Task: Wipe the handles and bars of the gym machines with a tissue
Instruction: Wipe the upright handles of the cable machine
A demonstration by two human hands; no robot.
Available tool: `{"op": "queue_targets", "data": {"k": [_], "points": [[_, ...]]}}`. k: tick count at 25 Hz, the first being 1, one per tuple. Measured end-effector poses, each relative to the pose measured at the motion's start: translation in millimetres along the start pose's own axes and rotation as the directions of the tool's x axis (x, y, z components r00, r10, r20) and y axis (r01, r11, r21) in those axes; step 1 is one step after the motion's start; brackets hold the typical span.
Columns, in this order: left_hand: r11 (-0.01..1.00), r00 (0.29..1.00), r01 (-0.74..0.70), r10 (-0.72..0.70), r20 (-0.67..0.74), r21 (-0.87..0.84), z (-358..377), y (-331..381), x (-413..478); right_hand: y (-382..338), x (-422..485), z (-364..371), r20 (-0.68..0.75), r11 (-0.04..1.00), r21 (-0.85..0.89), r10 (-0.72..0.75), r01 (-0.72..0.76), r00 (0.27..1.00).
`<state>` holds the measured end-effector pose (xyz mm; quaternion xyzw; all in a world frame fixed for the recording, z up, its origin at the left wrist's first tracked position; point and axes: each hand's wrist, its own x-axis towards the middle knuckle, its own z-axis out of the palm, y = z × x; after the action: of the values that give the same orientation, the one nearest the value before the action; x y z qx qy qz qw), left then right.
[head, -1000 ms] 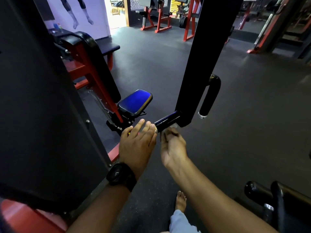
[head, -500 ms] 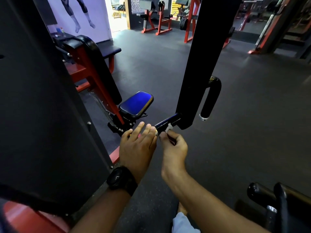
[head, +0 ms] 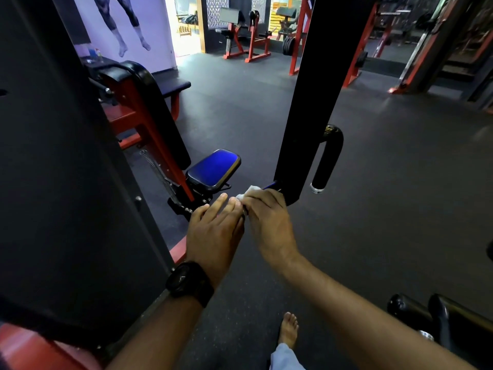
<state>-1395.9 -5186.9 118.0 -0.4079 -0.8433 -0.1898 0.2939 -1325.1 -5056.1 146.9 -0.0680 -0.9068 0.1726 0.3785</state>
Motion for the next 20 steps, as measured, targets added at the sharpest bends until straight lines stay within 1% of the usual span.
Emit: {"op": "queue_targets", "data": {"k": [1,2,4,5,7,8,9,10,11,12,13,15,16,18,20], "points": [[1.000,1.000,-0.005,0.005,0.001,0.005,-1,-1,0,11,4,-3,0.043,0.997,-0.018,-0.073,0.074,0.996],[1.000,1.000,-0.002,0.002,0.001,0.012,-1,-1,0,19,9,-8,0.043,0.998,-0.018,-0.054,0.055,0.998],[1.000,1.000,0.014,-0.014,0.011,0.006,-1,-1,-1,19,13,-12,0.000,0.994,0.013,0.108,-0.108,0.994],[1.000,1.000,0.020,-0.020,0.021,-0.006,0,-1,-1,12,11,-9,0.030,0.994,0.008,0.106,-0.106,0.994],[1.000,0.999,0.017,-0.017,0.040,-0.016,-1,0,-1,7,4,-7,0.149,0.999,-0.013,-0.037,0.040,0.988],[1.000,0.999,0.008,-0.008,0.044,-0.009,-2,-1,0,13,5,-11,0.159,0.998,-0.003,-0.061,0.063,0.985],[1.000,0.999,-0.004,0.004,0.045,0.001,-4,-1,1,22,5,-15,0.118,1.000,0.014,-0.010,0.009,0.993],[1.000,0.999,-0.008,0.008,0.043,0.007,-7,0,2,30,3,-20,0.058,0.994,0.053,0.094,-0.097,0.994],[1.000,0.999,-0.004,0.004,0.042,0.002,-9,0,3,36,-3,-24,0.010,0.980,0.070,0.185,-0.185,0.983],[1.000,0.999,0.004,-0.003,0.039,-0.021,-12,3,6,36,-11,-25,-0.021,0.968,0.061,0.243,-0.242,0.970],[0.999,1.000,0.003,-0.001,0.029,-0.053,-15,7,8,35,-22,-24,-0.033,0.966,0.021,0.257,-0.257,0.966],[0.995,0.998,-0.058,0.058,-0.007,-0.084,-15,20,14,39,-34,-26,-0.053,0.956,0.035,0.293,-0.291,0.955],[0.992,0.996,-0.094,0.092,-0.020,-0.090,-15,28,18,45,-31,-31,-0.082,0.940,0.078,0.339,-0.333,0.937],[0.981,0.990,-0.136,0.132,-0.039,-0.140,-11,46,29,57,-21,-47,-0.138,0.883,0.183,0.459,-0.433,0.878],[0.966,0.989,-0.148,0.142,-0.044,-0.213,-6,66,39,69,-18,-67,-0.159,0.842,0.206,0.531,-0.498,0.833]]}}
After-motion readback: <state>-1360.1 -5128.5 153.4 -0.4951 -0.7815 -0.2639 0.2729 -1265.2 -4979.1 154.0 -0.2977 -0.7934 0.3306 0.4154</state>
